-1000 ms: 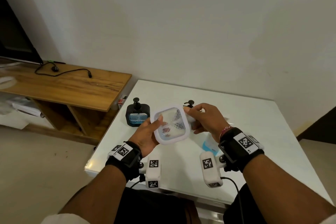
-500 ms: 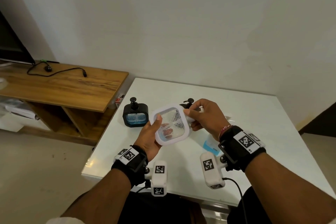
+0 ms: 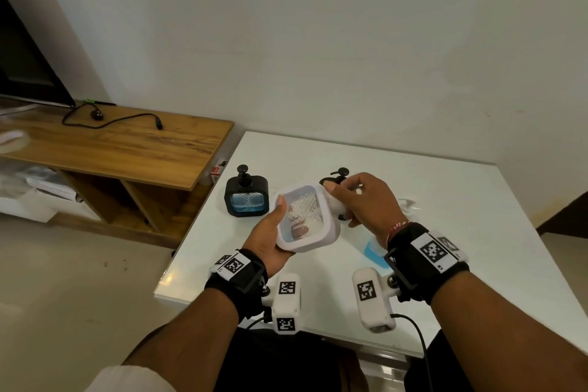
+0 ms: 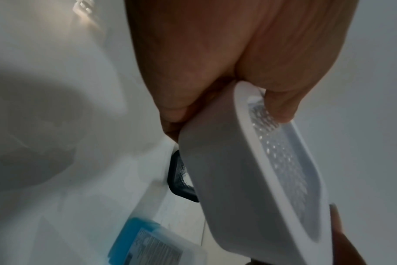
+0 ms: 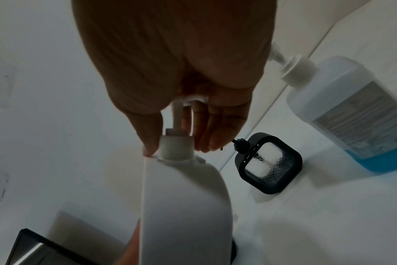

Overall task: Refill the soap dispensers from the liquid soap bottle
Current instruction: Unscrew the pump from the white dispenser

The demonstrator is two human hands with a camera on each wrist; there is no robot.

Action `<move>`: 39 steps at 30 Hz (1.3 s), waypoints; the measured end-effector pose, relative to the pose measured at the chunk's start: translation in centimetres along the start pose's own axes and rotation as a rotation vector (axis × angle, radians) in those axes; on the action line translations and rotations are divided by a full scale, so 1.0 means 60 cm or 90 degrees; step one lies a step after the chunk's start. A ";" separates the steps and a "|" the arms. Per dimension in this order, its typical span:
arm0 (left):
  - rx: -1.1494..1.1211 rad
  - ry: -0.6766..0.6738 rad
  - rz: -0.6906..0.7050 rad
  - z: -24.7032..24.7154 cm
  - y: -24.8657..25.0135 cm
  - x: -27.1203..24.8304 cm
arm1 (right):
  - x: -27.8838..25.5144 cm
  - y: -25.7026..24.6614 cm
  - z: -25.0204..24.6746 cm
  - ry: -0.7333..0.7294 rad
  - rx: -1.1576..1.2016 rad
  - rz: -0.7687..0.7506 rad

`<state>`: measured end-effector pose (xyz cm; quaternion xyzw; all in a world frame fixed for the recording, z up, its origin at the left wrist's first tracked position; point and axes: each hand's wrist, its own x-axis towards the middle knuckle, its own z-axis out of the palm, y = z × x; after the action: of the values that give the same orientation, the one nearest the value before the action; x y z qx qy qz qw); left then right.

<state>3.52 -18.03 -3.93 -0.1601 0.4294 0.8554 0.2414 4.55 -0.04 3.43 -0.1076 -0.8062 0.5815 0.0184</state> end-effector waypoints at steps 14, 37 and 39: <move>-0.052 0.016 0.006 -0.002 0.000 0.006 | -0.004 -0.003 0.004 0.009 0.070 -0.030; -0.021 0.033 0.032 -0.006 0.007 0.010 | -0.007 -0.002 0.018 0.005 0.007 -0.037; -0.019 0.035 0.033 -0.007 0.005 0.012 | -0.003 0.002 0.017 -0.014 -0.014 -0.047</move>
<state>2.79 -18.34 -4.28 -0.1761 0.4272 0.8629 0.2046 4.61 -1.02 3.02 -0.0718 -0.8160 0.5728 0.0300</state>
